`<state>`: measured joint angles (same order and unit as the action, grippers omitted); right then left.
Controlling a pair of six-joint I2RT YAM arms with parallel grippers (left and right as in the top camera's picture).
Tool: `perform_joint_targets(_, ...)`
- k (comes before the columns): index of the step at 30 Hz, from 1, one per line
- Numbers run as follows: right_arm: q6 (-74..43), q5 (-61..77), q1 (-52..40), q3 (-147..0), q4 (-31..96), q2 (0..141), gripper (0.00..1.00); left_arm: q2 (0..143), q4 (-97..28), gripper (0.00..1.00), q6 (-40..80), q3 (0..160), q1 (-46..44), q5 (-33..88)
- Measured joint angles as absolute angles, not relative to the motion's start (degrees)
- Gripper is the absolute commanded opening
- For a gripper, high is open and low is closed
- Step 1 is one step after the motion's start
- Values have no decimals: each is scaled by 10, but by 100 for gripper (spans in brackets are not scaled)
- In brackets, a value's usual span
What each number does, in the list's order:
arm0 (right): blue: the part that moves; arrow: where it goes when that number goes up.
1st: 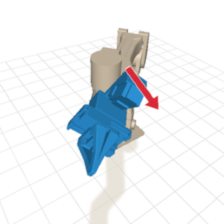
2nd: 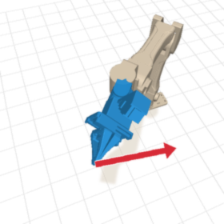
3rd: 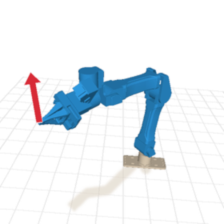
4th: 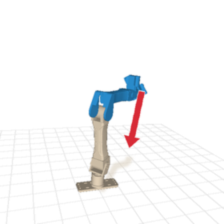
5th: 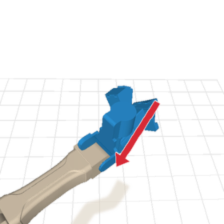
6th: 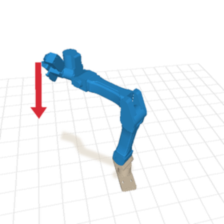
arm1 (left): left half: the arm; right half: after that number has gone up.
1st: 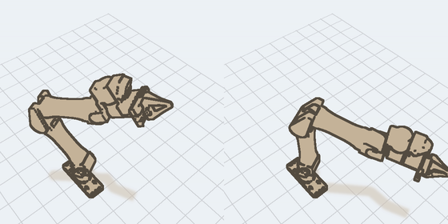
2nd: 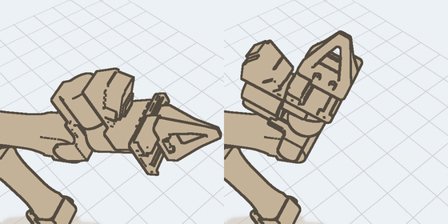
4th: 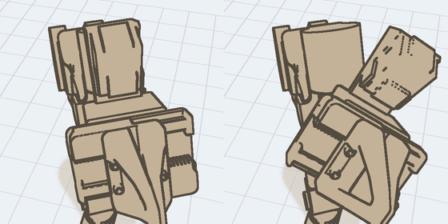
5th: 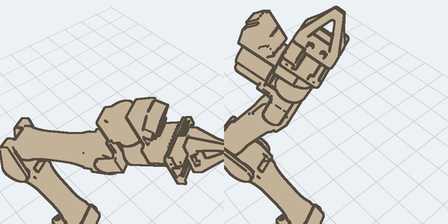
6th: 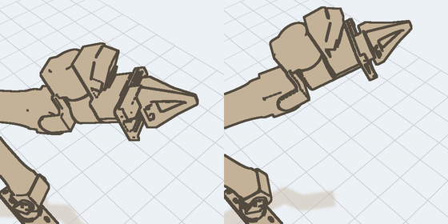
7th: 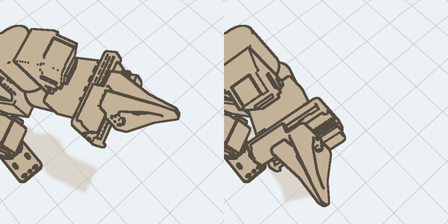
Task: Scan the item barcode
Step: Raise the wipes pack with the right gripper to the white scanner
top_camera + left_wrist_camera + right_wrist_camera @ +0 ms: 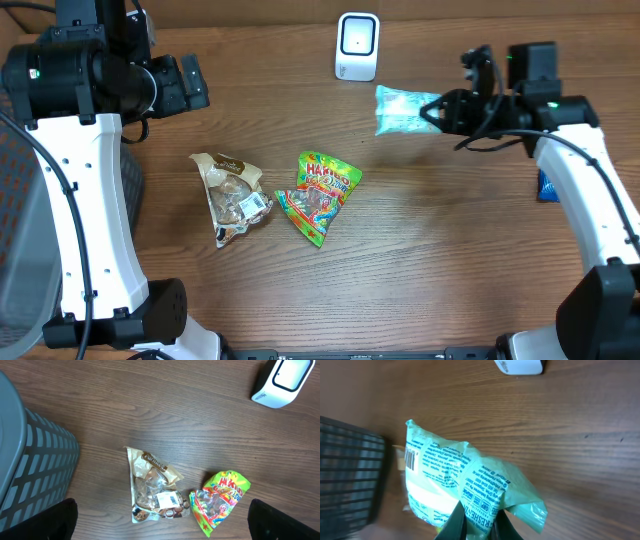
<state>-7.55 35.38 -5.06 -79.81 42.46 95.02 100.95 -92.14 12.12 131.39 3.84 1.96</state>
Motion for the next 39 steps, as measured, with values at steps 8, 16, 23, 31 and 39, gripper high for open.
perform_joint_targets(8, -74, 84, -162, -813, 355, 950, 4, 1009, -921, 100, 121, 1314, 38, 20)
perform_joint_targets(16, -3, -169, -233, -815, 154, 952, 4, 1009, -921, 100, 121, 1314, 38, 19)
perform_joint_targets(23, 232, -225, -234, -822, -80, 1014, 4, 1009, -921, 100, 121, 1314, 38, 20)
perform_joint_targets(31, 485, -232, -234, -822, -273, 1142, 4, 1009, -921, 100, 121, 1314, 38, 20)
perform_joint_targets(39, 627, -199, -233, -822, -437, 1251, 4, 1009, -921, 100, 121, 1314, 38, 19)
